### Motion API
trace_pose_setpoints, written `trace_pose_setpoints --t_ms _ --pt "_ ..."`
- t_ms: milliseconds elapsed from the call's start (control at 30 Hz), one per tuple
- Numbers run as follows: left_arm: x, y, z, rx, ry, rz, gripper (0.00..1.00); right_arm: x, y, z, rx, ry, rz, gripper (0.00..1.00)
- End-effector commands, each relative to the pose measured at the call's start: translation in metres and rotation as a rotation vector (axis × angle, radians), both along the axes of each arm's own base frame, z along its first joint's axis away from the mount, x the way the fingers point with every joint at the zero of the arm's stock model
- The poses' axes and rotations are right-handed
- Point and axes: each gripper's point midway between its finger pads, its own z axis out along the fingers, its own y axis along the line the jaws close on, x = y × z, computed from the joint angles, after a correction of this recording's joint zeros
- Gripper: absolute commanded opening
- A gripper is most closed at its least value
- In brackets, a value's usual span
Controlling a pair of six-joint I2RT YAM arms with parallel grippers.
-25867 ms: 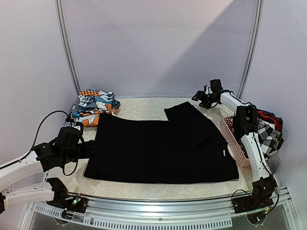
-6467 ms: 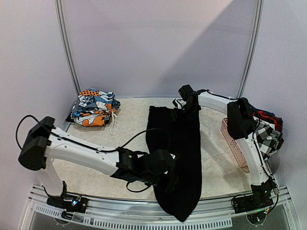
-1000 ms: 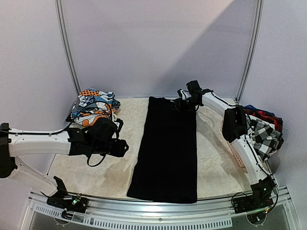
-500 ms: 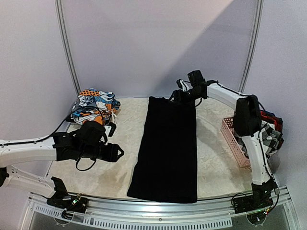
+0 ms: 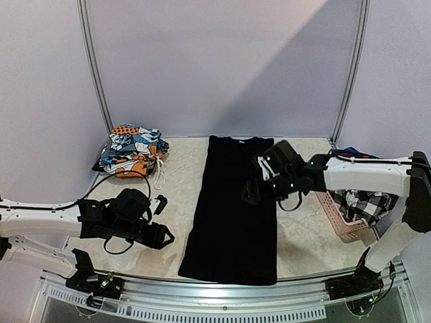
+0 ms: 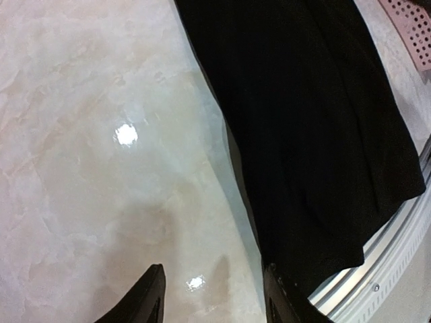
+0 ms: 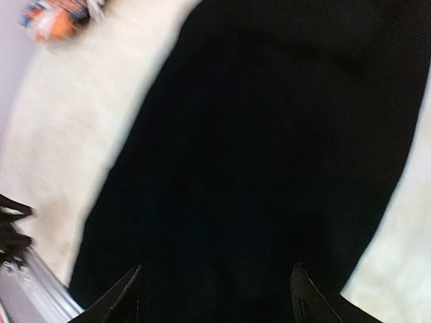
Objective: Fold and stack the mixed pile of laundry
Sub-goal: Pick up the rectangle-folded T-shirt from the center of the board.
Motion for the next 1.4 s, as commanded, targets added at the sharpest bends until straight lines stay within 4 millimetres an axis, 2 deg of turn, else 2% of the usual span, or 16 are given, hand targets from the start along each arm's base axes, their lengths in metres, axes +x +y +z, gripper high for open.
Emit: trace_pose_setpoints --t_ms 0,67,167,300,467,567,833,1033,1133,1267,1367 --pt "-0.014 -0.011 -0.008 -0.020 0.032 -0.047 0.51 -0.042 -0.032 -0.021 -0.053 0.041 -0.101 0.73" --pt "-0.020 -0.014 -0.012 -0.017 0.045 -0.063 0.51 -0.064 -0.049 -0.033 -0.053 0.102 -0.113 0.73" --pt "-0.028 -0.016 -0.020 -0.007 0.071 -0.080 0.50 -0.092 -0.068 -0.039 -0.008 0.180 -0.137 0.71" --pt "-0.041 -0.016 -0.030 0.010 0.117 -0.107 0.48 -0.130 -0.084 -0.050 0.054 0.292 -0.129 0.69" --pt "-0.053 -0.013 -0.034 0.033 0.149 -0.125 0.48 -0.159 -0.091 -0.058 0.195 0.352 -0.149 0.63" --pt "-0.061 -0.011 -0.037 0.035 0.174 -0.126 0.47 -0.175 -0.092 -0.071 0.251 0.409 -0.151 0.60" --pt "-0.074 -0.010 -0.041 0.005 0.201 -0.129 0.46 -0.205 -0.071 -0.086 0.263 0.458 -0.080 0.58" --pt "-0.074 -0.015 -0.044 -0.003 0.206 -0.137 0.46 -0.212 -0.061 -0.101 0.222 0.482 -0.058 0.54" --pt "-0.075 -0.017 -0.046 -0.006 0.211 -0.142 0.46 -0.214 -0.058 -0.107 0.214 0.500 -0.050 0.44" --pt "-0.076 -0.018 -0.048 -0.010 0.213 -0.147 0.46 -0.215 -0.054 -0.111 0.209 0.511 -0.042 0.38" --pt "-0.076 -0.020 -0.049 -0.017 0.217 -0.151 0.46 -0.217 -0.050 -0.112 0.197 0.523 -0.026 0.26"
